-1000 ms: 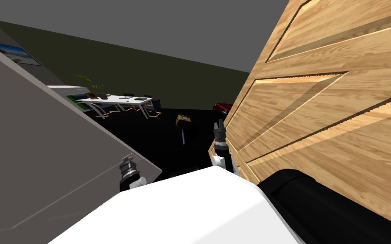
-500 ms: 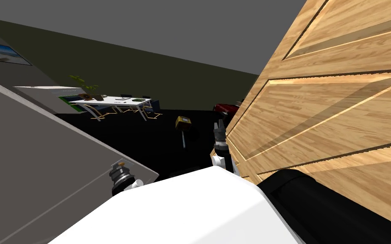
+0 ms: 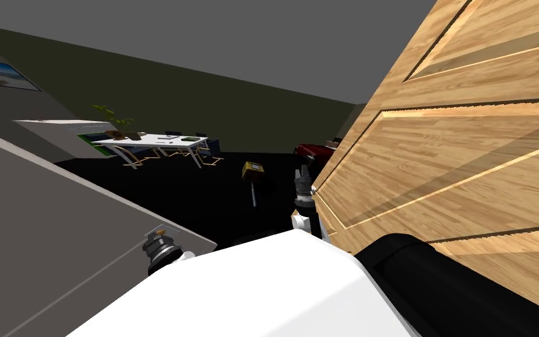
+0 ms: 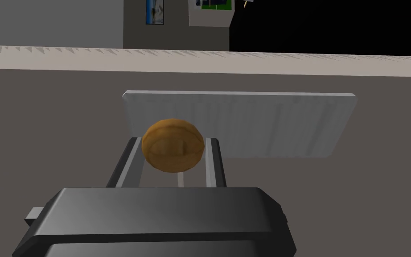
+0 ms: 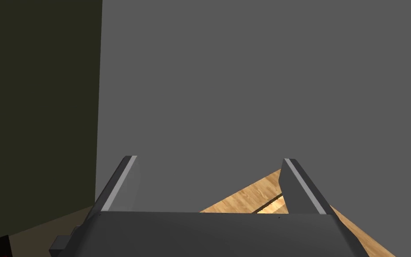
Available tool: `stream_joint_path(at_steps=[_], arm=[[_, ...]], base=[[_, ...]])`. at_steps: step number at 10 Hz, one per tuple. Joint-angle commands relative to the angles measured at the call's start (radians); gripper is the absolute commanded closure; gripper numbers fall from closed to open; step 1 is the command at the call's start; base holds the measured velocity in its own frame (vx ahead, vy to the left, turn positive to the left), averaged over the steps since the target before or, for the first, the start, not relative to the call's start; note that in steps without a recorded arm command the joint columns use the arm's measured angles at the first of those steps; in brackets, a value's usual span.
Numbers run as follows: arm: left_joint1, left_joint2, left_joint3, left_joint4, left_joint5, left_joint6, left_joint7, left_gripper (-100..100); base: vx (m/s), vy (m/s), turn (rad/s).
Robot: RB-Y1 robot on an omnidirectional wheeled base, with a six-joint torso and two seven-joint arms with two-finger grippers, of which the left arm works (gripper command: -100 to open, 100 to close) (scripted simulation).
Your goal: Push the door open
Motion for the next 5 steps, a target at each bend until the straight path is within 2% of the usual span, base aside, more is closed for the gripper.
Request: stream_joint_path(at_steps=[1,5], arm=[[-0.002,0.012,0.015,0.004,0.008,-0.007,-0.003,100],[0.003,0.015,0.065,0.002,0.037,-0.012,-0.022,100]], base=[[0.16,0.059,0.029],[0.196,0.103,0.032]])
